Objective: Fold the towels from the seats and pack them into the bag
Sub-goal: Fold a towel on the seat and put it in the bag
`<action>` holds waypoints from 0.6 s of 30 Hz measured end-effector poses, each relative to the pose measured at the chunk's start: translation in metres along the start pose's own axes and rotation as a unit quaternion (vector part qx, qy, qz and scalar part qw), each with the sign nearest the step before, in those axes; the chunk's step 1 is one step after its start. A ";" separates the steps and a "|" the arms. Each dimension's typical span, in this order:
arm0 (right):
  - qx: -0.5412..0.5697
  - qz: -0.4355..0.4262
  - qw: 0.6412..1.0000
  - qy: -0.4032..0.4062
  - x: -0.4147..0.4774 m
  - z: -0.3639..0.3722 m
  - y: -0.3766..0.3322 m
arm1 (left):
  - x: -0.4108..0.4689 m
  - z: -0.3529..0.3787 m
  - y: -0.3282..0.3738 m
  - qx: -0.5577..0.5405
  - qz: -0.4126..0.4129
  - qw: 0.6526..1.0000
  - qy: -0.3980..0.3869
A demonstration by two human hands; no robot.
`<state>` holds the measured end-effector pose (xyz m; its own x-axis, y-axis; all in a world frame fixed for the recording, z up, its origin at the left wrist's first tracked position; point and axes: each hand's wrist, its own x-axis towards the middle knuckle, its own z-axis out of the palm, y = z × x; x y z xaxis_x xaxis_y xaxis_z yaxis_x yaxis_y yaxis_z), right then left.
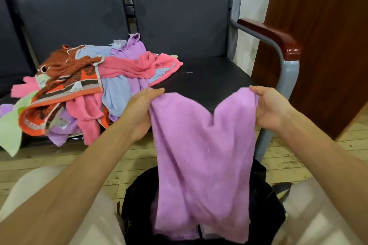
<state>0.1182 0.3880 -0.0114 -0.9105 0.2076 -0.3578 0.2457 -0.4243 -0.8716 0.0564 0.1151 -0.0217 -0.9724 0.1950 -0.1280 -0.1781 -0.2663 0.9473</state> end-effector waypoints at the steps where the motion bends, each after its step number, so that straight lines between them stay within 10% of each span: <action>1: 0.005 0.000 1.000 0.012 0.002 -0.002 0.000 | 0.003 -0.004 0.000 -0.011 0.018 0.999 0.044; 7: -0.132 -0.091 0.972 0.174 0.011 -0.008 -0.003 | 0.009 -0.021 0.007 0.107 0.155 0.967 0.172; 12: -0.472 -0.193 0.827 0.236 0.018 -0.014 0.000 | 0.015 -0.029 0.005 0.179 0.143 0.962 0.150; 18: -0.115 -0.032 0.992 0.038 0.009 -0.012 -0.011 | 0.022 -0.032 0.005 0.119 0.075 0.983 0.122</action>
<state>0.1108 0.4051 -0.0090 -0.9008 0.2981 -0.3157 0.2654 -0.1975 -0.9437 0.0292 0.0881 -0.0293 -0.9974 -0.0687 -0.0200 -0.0172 -0.0419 0.9990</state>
